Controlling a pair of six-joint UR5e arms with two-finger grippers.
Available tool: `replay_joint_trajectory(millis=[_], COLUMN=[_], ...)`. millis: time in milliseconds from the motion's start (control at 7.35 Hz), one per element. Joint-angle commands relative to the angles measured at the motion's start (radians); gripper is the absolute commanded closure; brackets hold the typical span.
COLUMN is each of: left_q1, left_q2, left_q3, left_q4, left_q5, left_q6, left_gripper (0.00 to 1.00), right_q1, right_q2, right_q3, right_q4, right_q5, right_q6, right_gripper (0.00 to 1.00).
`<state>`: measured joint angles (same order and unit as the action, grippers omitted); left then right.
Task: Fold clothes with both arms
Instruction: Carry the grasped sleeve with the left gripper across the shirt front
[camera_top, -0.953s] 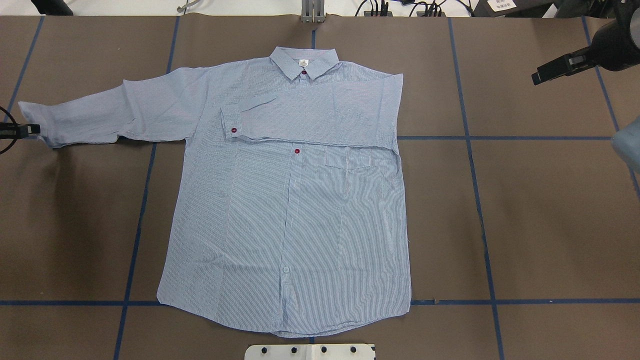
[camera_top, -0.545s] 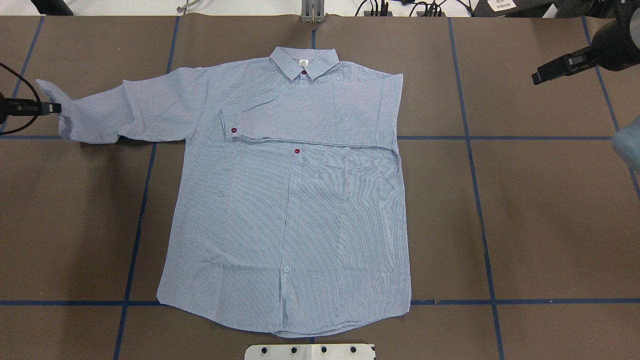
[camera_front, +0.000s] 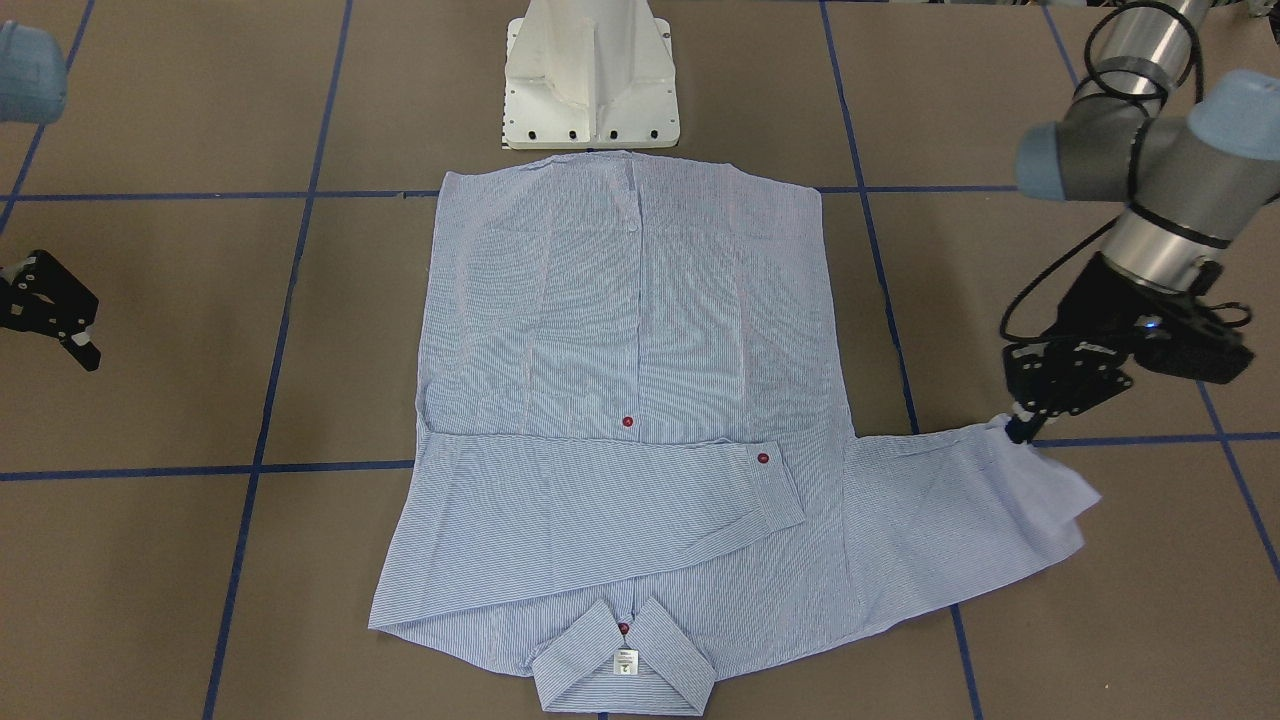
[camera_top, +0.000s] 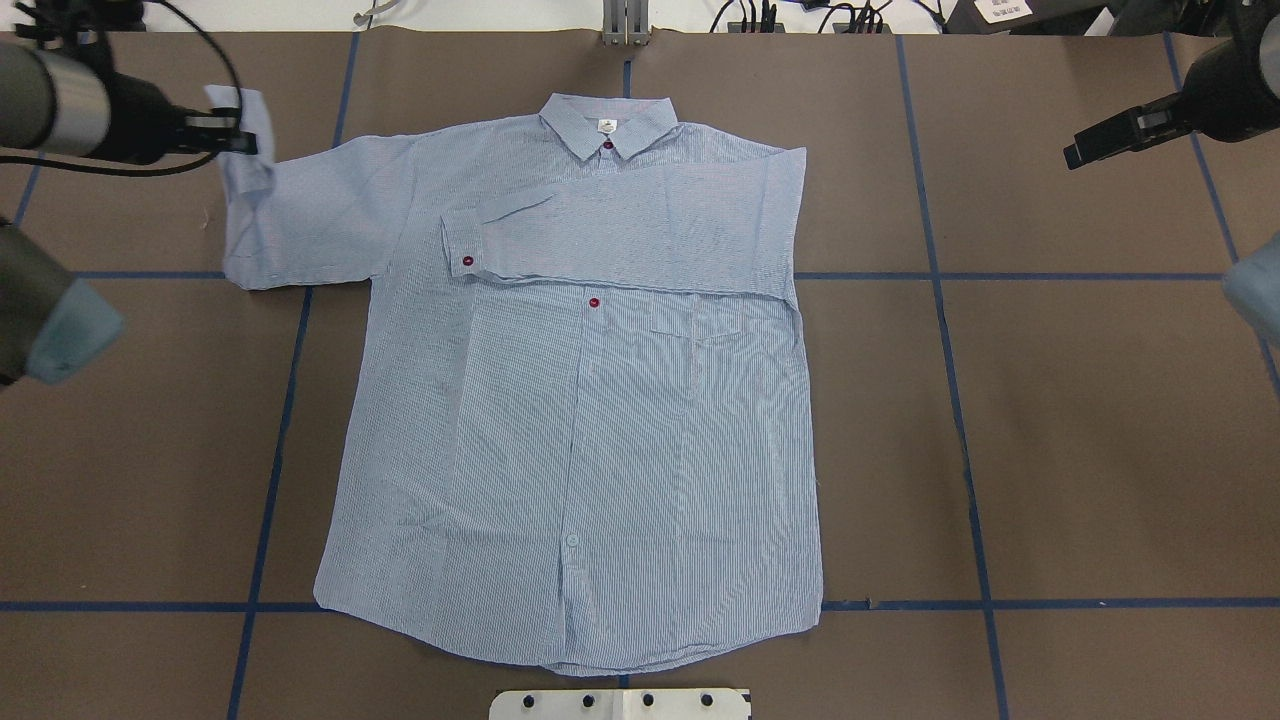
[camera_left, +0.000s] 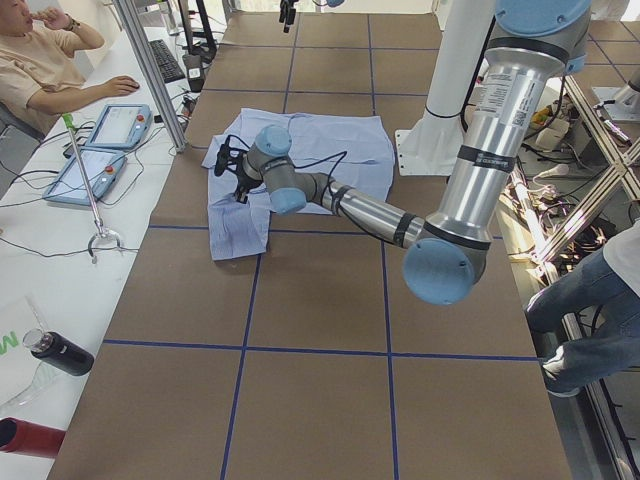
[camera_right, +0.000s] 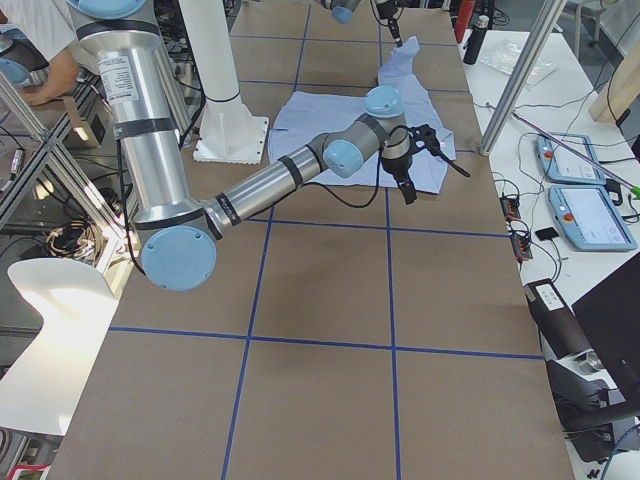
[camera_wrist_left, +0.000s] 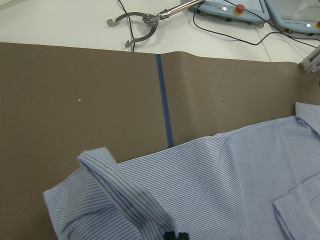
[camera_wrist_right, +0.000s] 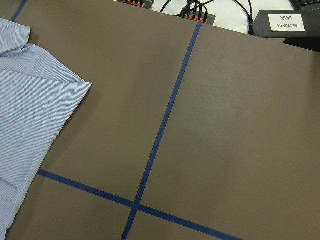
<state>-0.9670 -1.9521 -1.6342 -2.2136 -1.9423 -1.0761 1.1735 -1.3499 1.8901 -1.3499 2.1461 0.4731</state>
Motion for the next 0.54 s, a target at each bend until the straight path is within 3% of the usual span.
replay_joint_trajectory(millis=[0, 272, 408], left_q1=[0.193, 0.275, 0.281], left_q2=[-0.23, -0.316, -0.391], left_q3=[0.014, 0.054, 0.123], left_q4=[0.217, 0.218, 0.219], left_q5=[0.141, 0.218, 0.227], left_q6=[-0.227, -0.276, -0.3], left_gripper=[1.0, 1.0, 1.0], right_q1=[-0.002, 0.0, 0.0], right_q2=[0.001, 0.0, 0.0], right_q3=[0.001, 0.001, 0.001], right_q4=[0.0, 0.0, 0.0], right_q5=[0.0, 0.001, 0.001], right_q6=[0.015, 0.015, 0.015], right_gripper=[0.0, 0.0, 0.0])
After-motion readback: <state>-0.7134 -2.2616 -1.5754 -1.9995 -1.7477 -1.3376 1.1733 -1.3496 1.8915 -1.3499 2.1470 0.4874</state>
